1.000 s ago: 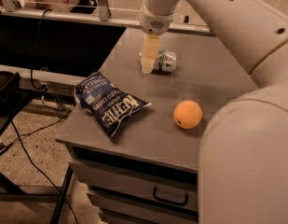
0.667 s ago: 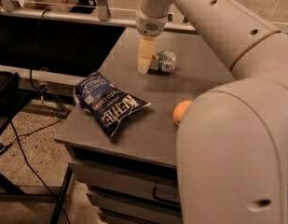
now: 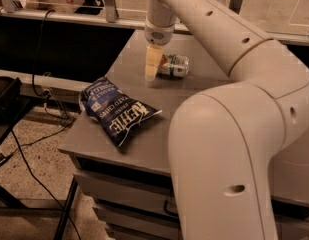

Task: Place 7up can upright

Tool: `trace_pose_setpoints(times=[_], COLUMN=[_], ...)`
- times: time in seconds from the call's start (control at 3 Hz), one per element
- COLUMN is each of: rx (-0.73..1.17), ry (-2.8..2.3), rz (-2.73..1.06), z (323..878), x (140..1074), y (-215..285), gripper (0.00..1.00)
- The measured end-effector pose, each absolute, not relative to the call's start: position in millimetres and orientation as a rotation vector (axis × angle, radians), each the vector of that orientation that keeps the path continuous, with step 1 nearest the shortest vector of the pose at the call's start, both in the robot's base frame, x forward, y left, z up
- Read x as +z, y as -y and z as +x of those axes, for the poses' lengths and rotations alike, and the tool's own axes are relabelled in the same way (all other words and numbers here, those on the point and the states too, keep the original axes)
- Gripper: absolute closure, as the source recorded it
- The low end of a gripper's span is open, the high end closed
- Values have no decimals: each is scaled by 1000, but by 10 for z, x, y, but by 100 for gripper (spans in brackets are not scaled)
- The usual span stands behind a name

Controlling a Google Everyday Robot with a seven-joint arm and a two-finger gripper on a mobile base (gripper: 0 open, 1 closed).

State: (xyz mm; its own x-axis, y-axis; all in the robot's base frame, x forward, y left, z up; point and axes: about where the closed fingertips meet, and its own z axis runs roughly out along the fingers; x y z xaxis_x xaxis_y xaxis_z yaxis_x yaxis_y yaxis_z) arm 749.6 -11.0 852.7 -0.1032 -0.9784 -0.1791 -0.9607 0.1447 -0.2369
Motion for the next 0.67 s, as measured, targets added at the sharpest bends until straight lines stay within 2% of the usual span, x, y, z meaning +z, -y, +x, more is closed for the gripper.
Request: trace_pose_setpoints(times=[0.33,0.67], rx=[-118,-162], ry=[-2192,-2221], rz=[-1860,-1865], z=[7605,7667], x=[8361,8288], y=[135,153], gripper=[12,43])
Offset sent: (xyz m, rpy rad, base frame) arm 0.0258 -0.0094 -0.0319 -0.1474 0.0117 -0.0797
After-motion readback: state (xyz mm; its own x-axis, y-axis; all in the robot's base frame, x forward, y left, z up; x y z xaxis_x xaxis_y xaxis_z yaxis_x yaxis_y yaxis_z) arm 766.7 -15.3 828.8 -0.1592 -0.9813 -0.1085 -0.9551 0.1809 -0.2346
